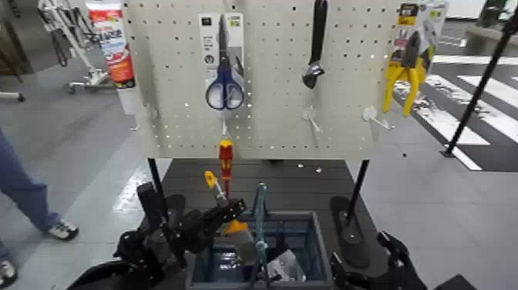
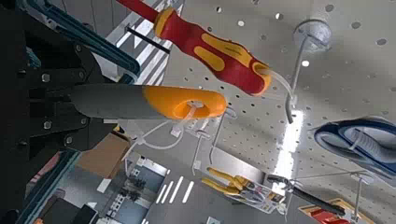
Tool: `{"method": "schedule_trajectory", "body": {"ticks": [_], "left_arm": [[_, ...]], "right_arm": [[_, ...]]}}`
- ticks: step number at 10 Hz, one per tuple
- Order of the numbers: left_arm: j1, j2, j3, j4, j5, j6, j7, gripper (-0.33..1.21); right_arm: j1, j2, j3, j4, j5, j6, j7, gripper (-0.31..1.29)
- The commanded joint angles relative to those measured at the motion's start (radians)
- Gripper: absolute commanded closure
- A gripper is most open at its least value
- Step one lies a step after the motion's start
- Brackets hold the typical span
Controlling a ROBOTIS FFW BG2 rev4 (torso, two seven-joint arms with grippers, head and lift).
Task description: Put the yellow paint brush into the crate.
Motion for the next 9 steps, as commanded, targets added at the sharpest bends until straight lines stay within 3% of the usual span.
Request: {"method": "schedule_trajectory", "body": {"ticks": [1,2,3,4,9], "left_arm": [[-0.001,-0.002,-0.003,0.024,-0.019,0.014,0.001,1.16],[-0.001,-0.002,0.005,0.021,-0.046,0.043,0.004,0.76],[-0.001,-0.002,0.0,0.021,-0.049,0.055,0.006,0.03],[-0.002,-0.003,0.0,0.021,-0.059,0.058,0.006,-0.16],[-0.001,-0.003,0.008,0.016,-0.065,0.055,0.006,-0.12]], "right_arm": [[0.0,0.0,-0.002,0.001,0.0,0.0,0.0,0.15],[0.0,-0.002,-0.002,0.0,0.0,-0.003,0.0,0.15],[0.0,-0.002,-0.002,0.0,-0.002,-0.003,0.0,0.15],[0.0,-0.002,0.0,0.001,-0.002,-0.003,0.0,0.15],[0.002,-0.002,-0.002,0.0,-0.002,-0.003,0.0,0.15]]}}
